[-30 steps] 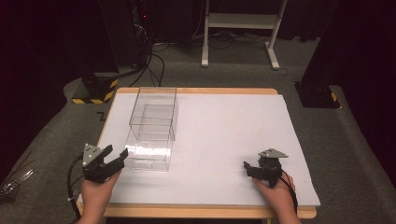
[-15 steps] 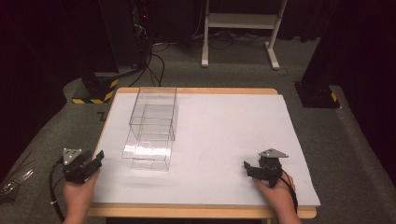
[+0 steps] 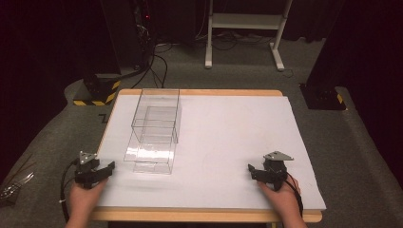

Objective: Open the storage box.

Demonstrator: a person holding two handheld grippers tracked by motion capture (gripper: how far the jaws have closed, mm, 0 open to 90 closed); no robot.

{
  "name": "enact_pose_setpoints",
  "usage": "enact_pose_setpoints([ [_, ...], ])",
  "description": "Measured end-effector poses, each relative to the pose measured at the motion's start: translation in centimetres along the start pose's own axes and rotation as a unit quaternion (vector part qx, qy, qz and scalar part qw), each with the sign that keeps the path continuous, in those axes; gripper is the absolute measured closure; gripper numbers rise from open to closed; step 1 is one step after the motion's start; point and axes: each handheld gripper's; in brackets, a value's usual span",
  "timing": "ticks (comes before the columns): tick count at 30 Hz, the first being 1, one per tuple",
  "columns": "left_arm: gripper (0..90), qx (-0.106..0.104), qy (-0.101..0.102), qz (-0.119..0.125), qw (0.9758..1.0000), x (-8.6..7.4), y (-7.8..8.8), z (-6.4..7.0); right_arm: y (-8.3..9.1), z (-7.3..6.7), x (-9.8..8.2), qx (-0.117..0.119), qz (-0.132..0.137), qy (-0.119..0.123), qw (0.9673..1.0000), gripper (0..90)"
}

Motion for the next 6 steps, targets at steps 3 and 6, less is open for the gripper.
enact_pose_setpoints([
  [3,33.4,0.001,-0.007,-0.002,1.0000,0.00,-0.03,0.14,-0.02,0.01,0.01,0.000,0.000,0.002,1.0000,21.5],
  [6,33.2,0.001,-0.007,-0.002,1.0000,-0.01,-0.02,0.13,-0.02,0.01,0.01,0.000,0.000,0.003,1.0000,21.5],
])
Point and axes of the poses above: each handheld gripper's, and its own axes: y roughly backward along the jaws, x roughly out of its top, z roughly to its right, and after that the axes turned 13 degrees about z, right-handed
